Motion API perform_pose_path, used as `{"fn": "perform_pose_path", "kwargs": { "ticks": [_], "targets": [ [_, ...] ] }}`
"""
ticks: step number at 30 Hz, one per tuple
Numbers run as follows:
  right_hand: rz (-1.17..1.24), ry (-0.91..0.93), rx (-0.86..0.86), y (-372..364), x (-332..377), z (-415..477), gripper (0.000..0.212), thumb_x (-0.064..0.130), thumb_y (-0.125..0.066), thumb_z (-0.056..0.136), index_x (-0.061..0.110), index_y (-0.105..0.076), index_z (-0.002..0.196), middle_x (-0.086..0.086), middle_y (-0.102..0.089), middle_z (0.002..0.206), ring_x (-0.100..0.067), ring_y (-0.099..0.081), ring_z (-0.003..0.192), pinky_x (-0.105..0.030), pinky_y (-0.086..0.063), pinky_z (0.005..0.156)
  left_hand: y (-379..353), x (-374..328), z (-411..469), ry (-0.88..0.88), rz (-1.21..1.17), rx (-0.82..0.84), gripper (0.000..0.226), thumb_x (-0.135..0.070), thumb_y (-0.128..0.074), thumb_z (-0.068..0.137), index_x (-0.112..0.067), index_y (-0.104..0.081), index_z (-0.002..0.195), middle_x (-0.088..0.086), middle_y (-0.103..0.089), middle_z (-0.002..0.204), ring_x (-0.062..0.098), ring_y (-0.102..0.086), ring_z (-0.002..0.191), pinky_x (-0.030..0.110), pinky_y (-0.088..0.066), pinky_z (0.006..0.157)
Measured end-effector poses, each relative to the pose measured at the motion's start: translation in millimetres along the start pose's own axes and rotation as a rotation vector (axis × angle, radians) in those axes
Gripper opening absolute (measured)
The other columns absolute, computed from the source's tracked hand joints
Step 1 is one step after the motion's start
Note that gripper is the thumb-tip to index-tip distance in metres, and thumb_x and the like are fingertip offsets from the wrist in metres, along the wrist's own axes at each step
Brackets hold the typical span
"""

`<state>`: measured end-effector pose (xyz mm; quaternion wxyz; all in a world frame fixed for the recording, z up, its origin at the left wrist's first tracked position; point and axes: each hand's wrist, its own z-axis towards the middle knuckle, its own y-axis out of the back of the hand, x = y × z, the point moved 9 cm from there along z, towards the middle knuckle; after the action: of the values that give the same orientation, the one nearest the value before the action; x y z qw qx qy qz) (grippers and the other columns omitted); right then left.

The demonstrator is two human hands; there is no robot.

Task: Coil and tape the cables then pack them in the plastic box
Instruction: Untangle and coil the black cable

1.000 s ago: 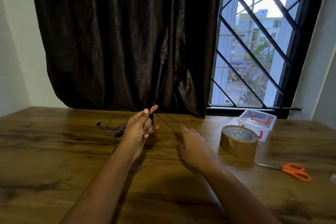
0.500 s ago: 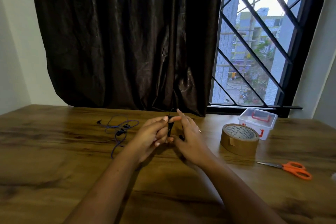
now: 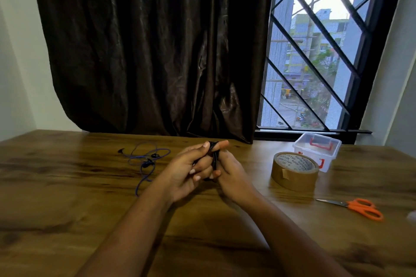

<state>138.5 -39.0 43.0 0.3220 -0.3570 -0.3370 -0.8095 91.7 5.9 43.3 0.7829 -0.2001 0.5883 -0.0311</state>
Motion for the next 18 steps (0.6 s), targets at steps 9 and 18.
{"fn": "perform_pose_path", "kwargs": {
  "ticks": [9,18],
  "targets": [
    [-0.328,-0.095,0.171,-15.9,-20.7,-4.6,0.019,0.025,-0.038,0.101,0.023,-0.054,0.091,0.01,-0.055,0.074,0.001,-0.053,0.059,-0.022,-0.046,0.056,40.6,-24.5,2.6,-0.261,-0.108,-0.309,0.034,-0.025,-0.039,0.097,-0.011,-0.053,0.124,-0.007,-0.039,0.042,0.004,-0.036,0.035,0.022,-0.049,0.065],
    [-0.882,0.095,0.377,-52.7,-4.6,-12.2,0.016,0.024,-0.039,0.1,0.02,-0.052,0.109,-0.004,-0.064,0.096,-0.02,-0.062,0.082,-0.035,-0.049,0.067,66.7,-36.9,-9.0,-0.367,0.214,-0.532,0.024,-0.022,-0.031,0.102,-0.028,-0.042,0.122,0.0,-0.07,0.064,0.01,-0.068,0.062,0.023,-0.053,0.071]
  ]
}}
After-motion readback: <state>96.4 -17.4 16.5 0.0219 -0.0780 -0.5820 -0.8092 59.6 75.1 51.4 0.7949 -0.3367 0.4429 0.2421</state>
